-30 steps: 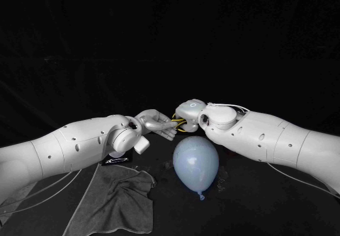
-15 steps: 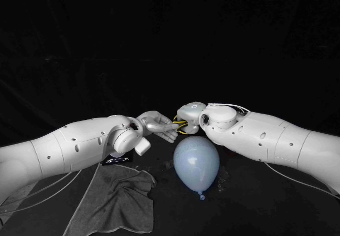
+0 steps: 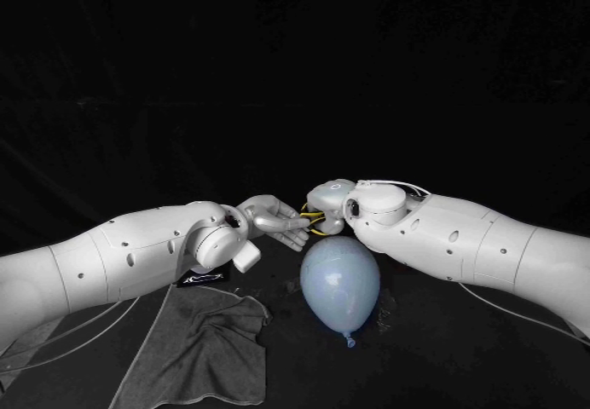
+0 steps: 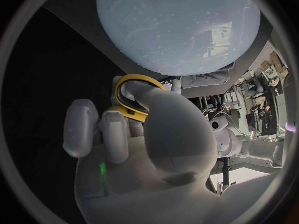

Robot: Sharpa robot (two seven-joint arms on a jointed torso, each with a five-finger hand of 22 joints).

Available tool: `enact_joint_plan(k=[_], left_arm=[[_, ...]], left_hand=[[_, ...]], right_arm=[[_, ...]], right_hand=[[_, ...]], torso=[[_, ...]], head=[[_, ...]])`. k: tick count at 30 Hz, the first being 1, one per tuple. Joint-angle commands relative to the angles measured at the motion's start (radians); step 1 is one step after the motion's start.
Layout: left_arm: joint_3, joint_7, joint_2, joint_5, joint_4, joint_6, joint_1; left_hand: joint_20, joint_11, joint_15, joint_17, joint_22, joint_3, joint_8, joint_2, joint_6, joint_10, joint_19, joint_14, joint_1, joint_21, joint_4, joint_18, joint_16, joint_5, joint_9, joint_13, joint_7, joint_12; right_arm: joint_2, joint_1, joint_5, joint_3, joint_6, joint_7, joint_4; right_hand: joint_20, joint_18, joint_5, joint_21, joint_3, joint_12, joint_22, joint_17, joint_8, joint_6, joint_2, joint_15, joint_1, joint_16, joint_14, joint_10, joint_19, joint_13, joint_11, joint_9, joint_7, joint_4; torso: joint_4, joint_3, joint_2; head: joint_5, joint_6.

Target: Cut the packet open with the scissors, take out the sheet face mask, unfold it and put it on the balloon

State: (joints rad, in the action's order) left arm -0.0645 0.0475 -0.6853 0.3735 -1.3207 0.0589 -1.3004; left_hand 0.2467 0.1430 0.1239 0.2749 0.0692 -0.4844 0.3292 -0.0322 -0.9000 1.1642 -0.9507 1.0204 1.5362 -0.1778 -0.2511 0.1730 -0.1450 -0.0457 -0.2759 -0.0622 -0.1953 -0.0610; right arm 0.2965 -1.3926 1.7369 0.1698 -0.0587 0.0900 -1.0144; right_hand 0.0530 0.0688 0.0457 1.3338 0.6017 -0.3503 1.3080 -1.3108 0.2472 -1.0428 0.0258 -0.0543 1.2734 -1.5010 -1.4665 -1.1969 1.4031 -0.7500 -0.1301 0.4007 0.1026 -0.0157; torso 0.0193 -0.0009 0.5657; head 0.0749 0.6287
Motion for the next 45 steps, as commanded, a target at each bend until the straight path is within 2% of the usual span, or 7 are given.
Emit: enact_joint_plan(k=[1,7,14,19,23,30,45], left_arm=[[0.013,-0.13,0.023,-0.041,-0.049,-0.081,-0.011],[0.013,-0.144,0.002,-0.039,-0.047,-0.024,-0.011],[0.014,-0.151,-0.031,-0.051,-0.034,-0.012,-0.011],[0.014,-0.154,-0.069,-0.063,-0.031,-0.028,-0.011],[0.014,-0.159,-0.106,-0.099,-0.036,-0.039,-0.01],[0.014,-0.192,-0.182,-0.196,-0.038,-0.008,-0.01],[0.003,-0.302,-0.285,-0.301,0.008,0.018,0.003]], left_hand=[[0.009,0.004,0.001,0.001,-0.002,0.027,0.007,-0.049,-0.015,-0.027,0.01,-0.013,-0.026,0.008,-0.008,0.009,0.008,-0.002,-0.011,0.001,0.011,0.002],[0.03,0.034,0.025,-0.002,-0.006,0.114,-0.037,-0.166,0.044,-0.094,0.059,-0.056,-0.102,0.041,-0.034,0.005,0.03,-0.003,0.009,0.0,-0.03,0.001],[0.039,0.045,0.034,-0.002,-0.003,0.206,-0.061,-0.189,0.069,-0.124,0.081,-0.079,-0.16,0.055,-0.038,0.009,0.037,-0.003,0.02,-0.002,-0.042,-0.003],[0.044,0.066,0.057,-0.023,-0.005,0.521,-0.1,-0.141,0.128,-0.183,0.175,-0.151,-0.119,0.105,-0.045,-0.018,0.077,0.0,0.038,-0.002,-0.055,-0.003],[0.046,0.071,0.069,-0.037,-0.018,0.631,-0.115,-0.189,0.159,-0.213,0.392,-0.189,-0.115,0.128,-0.05,-0.053,0.082,-0.005,0.046,-0.001,-0.058,-0.001],[0.046,0.075,0.072,-0.042,-0.021,0.655,-0.121,-0.219,0.177,-0.23,0.446,-0.198,-0.138,0.13,-0.051,-0.063,0.08,-0.008,0.05,-0.001,-0.06,-0.001],[0.025,0.015,-0.003,0.001,0.022,0.52,-0.048,-0.024,0.029,-0.098,0.059,0.03,0.018,-0.001,-0.021,0.015,-0.043,-0.005,0.02,-0.007,-0.009,-0.04]], right_arm=[[-0.001,0.008,0.043,0.004,0.001,0.049,-0.01],[0.019,0.006,0.053,0.004,-0.056,0.044,-0.016],[0.046,0.004,0.038,0.001,-0.104,0.065,-0.009],[0.072,0.0,-0.011,-0.002,-0.141,0.072,0.007],[0.094,-0.004,-0.045,-0.005,-0.166,0.065,0.014],[0.147,-0.011,-0.084,-0.006,-0.185,0.059,0.0],[0.337,-0.03,-0.666,-0.009,-0.32,-0.01,-0.193]], right_hand=[[-0.001,-0.003,0.003,-0.004,0.004,-0.543,0.045,-0.041,0.004,0.008,-0.033,0.0,-0.04,-0.001,-0.067,-0.296,-0.006,-0.003,0.127,0.038,-0.015,-0.006],[-0.002,-0.002,0.003,-0.005,0.012,-0.526,0.046,-0.036,0.008,0.007,-0.029,-0.003,-0.027,0.0,-0.065,-0.284,-0.007,0.011,0.129,0.047,-0.017,0.012],[-0.003,-0.002,0.003,-0.004,0.015,-0.515,0.047,-0.034,0.011,0.003,-0.026,-0.004,-0.025,0.001,-0.064,-0.28,-0.006,0.021,0.13,0.051,-0.018,0.017],[-0.003,-0.002,0.003,-0.006,0.016,-0.509,0.046,-0.032,0.012,0.002,-0.025,-0.004,-0.025,0.001,-0.064,-0.278,-0.007,0.027,0.13,0.052,-0.019,0.019],[-0.003,-0.002,0.003,-0.006,0.016,-0.506,0.046,-0.032,0.013,0.001,-0.025,-0.004,-0.025,0.002,-0.064,-0.277,-0.007,0.031,0.131,0.053,-0.019,0.019],[-0.003,0.0,0.003,-0.014,0.018,-0.478,0.039,-0.019,0.014,0.0,-0.022,-0.005,-0.026,0.006,-0.061,-0.269,-0.012,0.06,0.131,0.055,-0.019,0.021],[-0.002,0.014,0.003,-0.076,0.029,-0.269,-0.006,0.029,0.013,0.014,-0.02,-0.005,-0.035,0.028,-0.047,-0.198,-0.053,0.236,0.127,0.074,-0.015,0.007]], torso=[[0.0007,0.0006,0.0],[0.0012,0.0014,0.0],[0.0011,0.0022,0.0],[0.0008,0.0012,-0.001],[0.0002,0.0012,-0.001],[-0.0001,0.002,-0.002],[0.0021,0.002,0.001]], head=[[0.001,0.001],[0.0,0.0],[-0.001,0.004],[-0.004,0.006],[-0.005,0.005],[-0.006,0.004],[0.002,-0.003]])
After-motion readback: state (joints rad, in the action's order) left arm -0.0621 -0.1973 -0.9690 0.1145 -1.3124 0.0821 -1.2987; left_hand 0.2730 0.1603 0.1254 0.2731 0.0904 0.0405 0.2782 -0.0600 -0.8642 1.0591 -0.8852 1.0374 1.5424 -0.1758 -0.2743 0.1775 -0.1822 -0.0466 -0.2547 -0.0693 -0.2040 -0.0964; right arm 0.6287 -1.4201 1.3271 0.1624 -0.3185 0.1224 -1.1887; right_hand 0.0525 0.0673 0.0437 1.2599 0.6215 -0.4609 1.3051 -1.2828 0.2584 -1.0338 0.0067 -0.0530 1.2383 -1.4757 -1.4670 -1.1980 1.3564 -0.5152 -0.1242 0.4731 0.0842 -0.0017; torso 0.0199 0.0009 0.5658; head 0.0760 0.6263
